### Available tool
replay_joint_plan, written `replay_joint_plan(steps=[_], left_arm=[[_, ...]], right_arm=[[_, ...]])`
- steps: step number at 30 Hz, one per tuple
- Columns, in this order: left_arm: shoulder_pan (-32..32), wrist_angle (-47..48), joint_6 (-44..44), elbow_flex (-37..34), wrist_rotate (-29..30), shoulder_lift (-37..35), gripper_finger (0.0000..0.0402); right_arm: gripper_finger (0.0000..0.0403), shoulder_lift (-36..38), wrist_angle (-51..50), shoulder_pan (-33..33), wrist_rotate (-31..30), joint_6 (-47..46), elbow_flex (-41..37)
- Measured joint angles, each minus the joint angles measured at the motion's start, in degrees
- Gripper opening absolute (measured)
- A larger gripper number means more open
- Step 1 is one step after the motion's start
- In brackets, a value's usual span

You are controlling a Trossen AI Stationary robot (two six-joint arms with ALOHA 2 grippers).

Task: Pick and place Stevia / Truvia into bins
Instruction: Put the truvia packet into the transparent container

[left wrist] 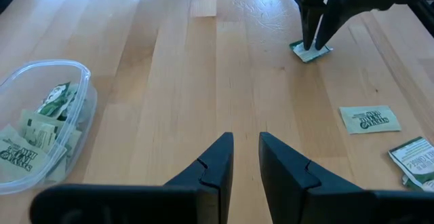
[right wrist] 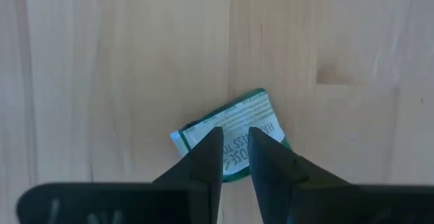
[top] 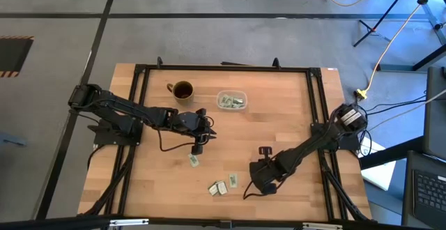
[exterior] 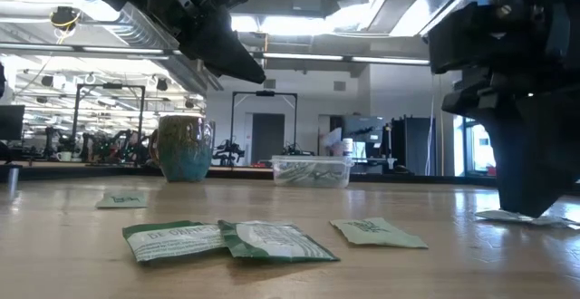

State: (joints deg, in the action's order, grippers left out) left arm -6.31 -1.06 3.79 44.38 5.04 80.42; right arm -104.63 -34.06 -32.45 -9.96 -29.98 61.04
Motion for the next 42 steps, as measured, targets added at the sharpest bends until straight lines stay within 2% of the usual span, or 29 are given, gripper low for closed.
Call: replay_joint_plan(steps=[10, 21, 28, 31, 34, 38, 42], left_arm=[[-0.02, 0.00, -0.02, -0.02, 0.00, 0.00, 0.0065], [0.00, 0.00, -0.02, -0.02, 0.02, 0.00, 0.0065], [-0.01, 0.02, -0.02, -0.02, -0.07, 0.00, 0.0065], [-0.04, 0.08, -0.02, -0.02, -1.10, 0.00, 0.0065], [-0.07, 0.74, -0.04, -0.02, -3.70, 0.00, 0.0065], [-0.50, 2.96, 0.06, -0.02, -6.80, 0.00, 0.0065], [-1.98, 6.89, 0.52, -0.02, -7.63, 0.00, 0.0065]], right_arm=[[0.0071, -1.09, 0.02, 0.02, 0.17, -0.05, 0.13], [0.0008, -1.16, 0.07, 0.00, 0.58, 0.27, 0.13], [0.0007, 0.20, -3.84, 0.56, 0.82, 1.16, 1.64], [0.0003, 1.87, -7.69, 1.95, -0.16, 3.77, 4.88], [0.0004, 2.50, -12.15, 4.15, -3.76, 8.37, 7.56], [0.0010, 4.41, -12.27, 8.46, -7.80, 17.43, 10.00], [0.0011, 4.59, -12.37, 14.65, -8.02, 26.61, 11.23]])
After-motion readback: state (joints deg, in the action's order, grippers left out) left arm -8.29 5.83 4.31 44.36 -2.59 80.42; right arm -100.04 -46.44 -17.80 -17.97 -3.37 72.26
